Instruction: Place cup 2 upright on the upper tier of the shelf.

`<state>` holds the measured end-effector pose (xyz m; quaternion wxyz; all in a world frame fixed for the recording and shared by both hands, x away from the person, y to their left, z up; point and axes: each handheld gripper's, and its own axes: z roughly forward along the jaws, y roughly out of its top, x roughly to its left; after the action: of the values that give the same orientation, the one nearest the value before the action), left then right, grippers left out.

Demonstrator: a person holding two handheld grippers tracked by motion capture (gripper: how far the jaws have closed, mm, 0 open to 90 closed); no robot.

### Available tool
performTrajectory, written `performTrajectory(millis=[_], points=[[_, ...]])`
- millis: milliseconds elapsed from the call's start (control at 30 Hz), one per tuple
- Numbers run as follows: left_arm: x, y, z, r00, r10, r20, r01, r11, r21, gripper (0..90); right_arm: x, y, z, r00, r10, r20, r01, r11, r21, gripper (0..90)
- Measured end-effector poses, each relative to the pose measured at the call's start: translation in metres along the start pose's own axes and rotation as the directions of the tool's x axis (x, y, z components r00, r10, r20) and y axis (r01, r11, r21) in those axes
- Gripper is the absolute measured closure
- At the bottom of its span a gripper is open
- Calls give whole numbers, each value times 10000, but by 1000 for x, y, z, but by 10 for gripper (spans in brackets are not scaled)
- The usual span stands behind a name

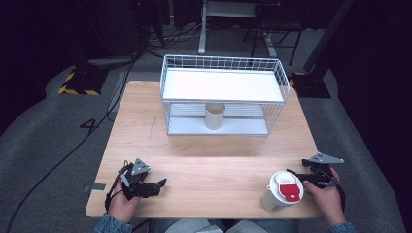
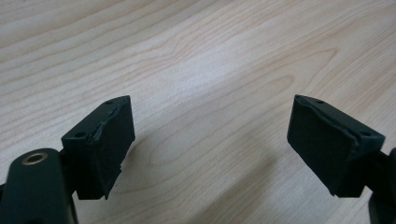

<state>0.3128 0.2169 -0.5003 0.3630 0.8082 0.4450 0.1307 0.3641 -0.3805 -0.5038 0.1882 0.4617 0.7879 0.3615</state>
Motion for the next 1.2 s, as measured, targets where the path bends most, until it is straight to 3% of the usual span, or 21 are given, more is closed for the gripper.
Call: performTrajectory(millis=[167,333,367,533,633,700,767,1033,1133,1200], points=[[3,-6,-1,9997,156,-204,-155,9999,16,157,-2,-2,-4,10000,23,-72,-23,10000,-89,159],[3,-7,-2,9968,714,-368,-706,9972,235,152,-2,-1,-10,9998,-215,-56,213,9993,-312,160],[3,-7,-1,9950,936,-355,-925,9952,307,142,-2,-1,-14,9997,-221,-68,218,9989,-412,160],[2,-6,0,9929,1180,-154,-1171,9919,483,73,0,2,-20,9991,-389,139,398,9965,-733,203],[1,-6,2,9911,1332,17,-1331,9891,625,32,2,4,-25,9983,-479,335,508,9943,-940,176],[0,-6,2,9913,1313,20,-1311,9891,664,5,5,7,-33,9964,-845,83,849,9887,-1236,164],[0,-6,2,9914,1309,18,-1307,9892,659,5,7,8,-36,9959,-888,178,903,9880,-1254,154],[0,-5,2,9911,1331,1,-1328,9888,680,3,18,9,-65,9978,-612,249,647,9804,-1860,162],[0,-5,2,9912,1324,-6,-1320,9886,718,3,20,7,-85,9988,-490,73,495,9763,-2106,156],[0,-5,2,9914,1305,-17,-1300,9889,717,3,21,6,-88,9987,-514,0,502,9750,-2166,154]])
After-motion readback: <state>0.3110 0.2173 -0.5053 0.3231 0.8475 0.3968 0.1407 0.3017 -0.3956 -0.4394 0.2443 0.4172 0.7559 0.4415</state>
